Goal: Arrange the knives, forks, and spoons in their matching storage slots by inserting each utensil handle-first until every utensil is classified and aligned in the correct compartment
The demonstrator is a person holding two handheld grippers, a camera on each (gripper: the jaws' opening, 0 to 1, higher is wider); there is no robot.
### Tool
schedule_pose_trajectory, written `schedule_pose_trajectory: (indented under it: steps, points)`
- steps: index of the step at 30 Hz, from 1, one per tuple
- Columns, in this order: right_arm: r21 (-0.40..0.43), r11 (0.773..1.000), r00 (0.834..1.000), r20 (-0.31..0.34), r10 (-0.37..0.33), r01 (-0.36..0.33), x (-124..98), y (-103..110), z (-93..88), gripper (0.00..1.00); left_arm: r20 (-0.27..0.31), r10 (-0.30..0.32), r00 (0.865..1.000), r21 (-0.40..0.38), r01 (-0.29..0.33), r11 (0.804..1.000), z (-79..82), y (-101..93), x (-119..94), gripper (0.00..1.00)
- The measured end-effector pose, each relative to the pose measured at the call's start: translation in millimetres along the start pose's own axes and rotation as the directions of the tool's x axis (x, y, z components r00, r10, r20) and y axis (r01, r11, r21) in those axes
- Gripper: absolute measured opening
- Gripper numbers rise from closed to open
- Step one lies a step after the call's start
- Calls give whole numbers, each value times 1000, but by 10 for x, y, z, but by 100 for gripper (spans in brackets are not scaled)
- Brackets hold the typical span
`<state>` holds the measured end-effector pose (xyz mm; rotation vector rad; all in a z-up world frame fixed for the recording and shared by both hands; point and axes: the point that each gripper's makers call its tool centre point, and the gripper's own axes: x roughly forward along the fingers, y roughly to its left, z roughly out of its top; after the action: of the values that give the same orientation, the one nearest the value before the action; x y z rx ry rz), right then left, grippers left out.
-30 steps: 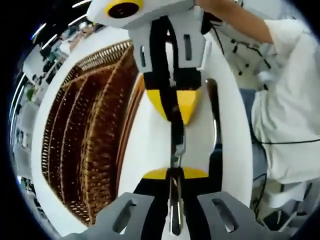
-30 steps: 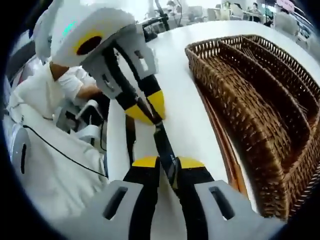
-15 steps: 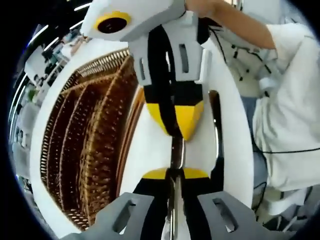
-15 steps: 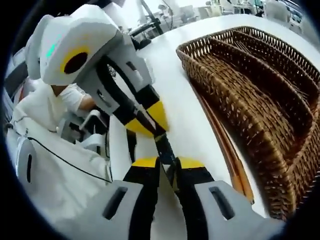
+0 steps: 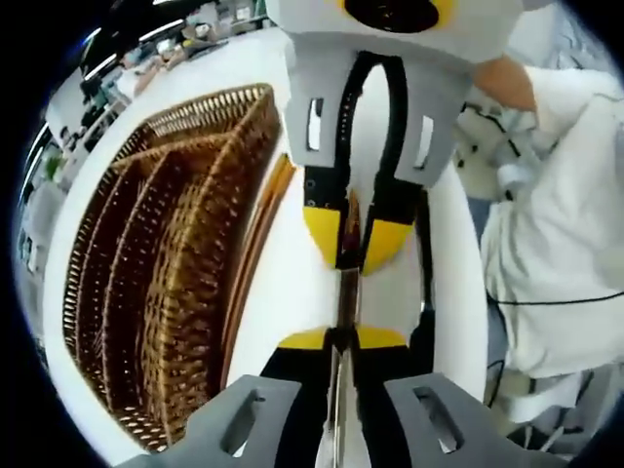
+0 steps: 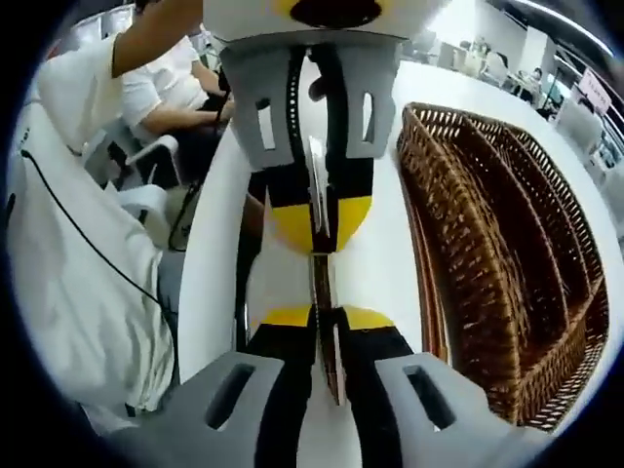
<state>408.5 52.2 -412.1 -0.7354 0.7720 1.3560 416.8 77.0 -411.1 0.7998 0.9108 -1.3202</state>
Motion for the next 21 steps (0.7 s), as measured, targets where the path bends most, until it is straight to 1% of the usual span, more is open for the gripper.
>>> schedule_pose_trajectory:
  steps: [1, 2, 3, 4, 6, 8, 9, 12, 13, 17, 19, 20, 21]
  points:
    - [11, 1000, 1000, -4, -1, 1, 0, -6, -3, 9, 1, 3, 1000, 1, -3, 1000, -2, -31, 2, 7]
    - [42, 999, 1000, -10, -4, 5, 4, -21, -10, 7, 4, 6, 1000, 2, -6, 1000, -4, -70, 6, 6]
    - [46, 999, 1000, -11, -10, 10, 8, -49, -16, 3, 11, 13, 1000, -4, -13, 1000, 2, -47, 8, 3]
    - [48, 999, 1000, -5, -8, 9, 1, -75, -12, 3, 15, 15, 1000, -8, -15, 1000, 4, -35, 12, 3]
    - [101, 995, 1000, 12, 22, -23, -2, -39, -8, 3, 27, 20, 999, -10, -19, 1000, -2, -34, 6, 3]
    - [100, 995, 999, 21, 30, -32, -16, -38, -11, 3, 37, 24, 999, 1, -24, 1000, 1, -36, 2, 3]
    - [114, 993, 999, 25, 34, -37, -17, -27, -6, 3, 42, 26, 999, 2, -26, 1000, 2, -35, 2, 3]
    - [107, 993, 999, 24, 39, -41, -29, -97, 4, 3, 62, 40, 997, -12, -40, 999, -4, -28, -5, 3]
    - [105, 994, 999, 23, 39, -41, -32, -100, 3, 3, 62, 45, 997, -9, -44, 999, -25, -29, -16, 4]
    - [85, 996, 999, 13, 39, -40, -42, -241, 23, 3, 58, 55, 997, 3, -55, 998, -91, -20, -52, 4]
    - [53, 998, 1000, -2, 27, -27, -45, -210, 17, 3, 51, 62, 997, -1, -62, 998, -114, -15, -63, 4]
    - [36, 999, 1000, -12, 18, -18, -40, -129, 6, 3, 46, 65, 997, 5, -65, 998, -119, -15, -65, 4]
    - [25, 1000, 1000, -26, 9, -9, -42, -118, 3, 3, 43, 67, 997, 7, -67, 998, -110, -19, -60, 4]
